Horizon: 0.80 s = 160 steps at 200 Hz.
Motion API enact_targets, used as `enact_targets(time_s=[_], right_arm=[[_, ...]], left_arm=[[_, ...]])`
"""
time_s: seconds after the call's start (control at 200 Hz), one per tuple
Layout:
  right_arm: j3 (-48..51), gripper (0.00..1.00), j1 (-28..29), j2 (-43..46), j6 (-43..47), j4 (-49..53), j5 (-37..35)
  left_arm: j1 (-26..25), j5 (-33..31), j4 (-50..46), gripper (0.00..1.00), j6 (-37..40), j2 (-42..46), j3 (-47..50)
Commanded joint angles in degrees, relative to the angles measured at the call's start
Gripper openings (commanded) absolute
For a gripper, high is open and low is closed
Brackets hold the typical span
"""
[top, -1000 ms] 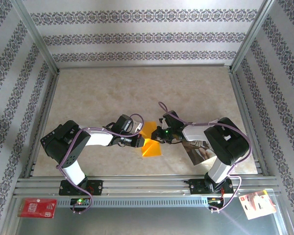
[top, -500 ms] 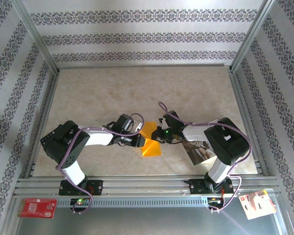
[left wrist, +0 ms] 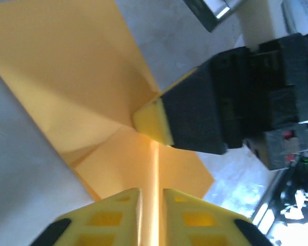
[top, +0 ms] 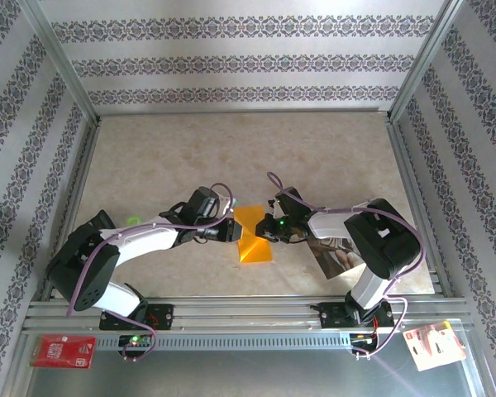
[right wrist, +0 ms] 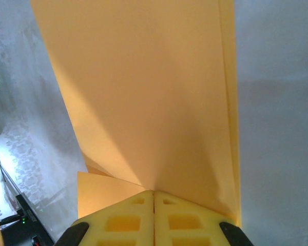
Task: Fold a paper plane with a square sheet of paper (pick it up from the middle)
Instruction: Fold the triangle a second time at the center of the table.
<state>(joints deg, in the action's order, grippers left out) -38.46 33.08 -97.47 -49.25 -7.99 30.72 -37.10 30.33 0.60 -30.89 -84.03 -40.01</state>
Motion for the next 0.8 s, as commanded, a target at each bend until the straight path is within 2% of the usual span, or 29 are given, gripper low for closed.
enact_targets(time_s=[0.0, 0.165, 0.794], right_arm=[[2.69, 0.07, -0.56, -3.08, 1.20, 6.32, -4.78], [2.51, 0.07, -0.59, -3.16, 1.20, 6.32, -4.62], [2.34, 0.07, -0.62, -3.22, 1.24, 6.23, -4.73]], left_arm=[[-3.98, 3.21, 0.85, 0.08, -2.86, -1.66, -1.95], [-6.67, 4.41, 4.85, 0.01, -5.14, -6.15, -2.66], [-6.58, 1.71, 2.04, 0.01, -1.61, -12.13, -1.34]])
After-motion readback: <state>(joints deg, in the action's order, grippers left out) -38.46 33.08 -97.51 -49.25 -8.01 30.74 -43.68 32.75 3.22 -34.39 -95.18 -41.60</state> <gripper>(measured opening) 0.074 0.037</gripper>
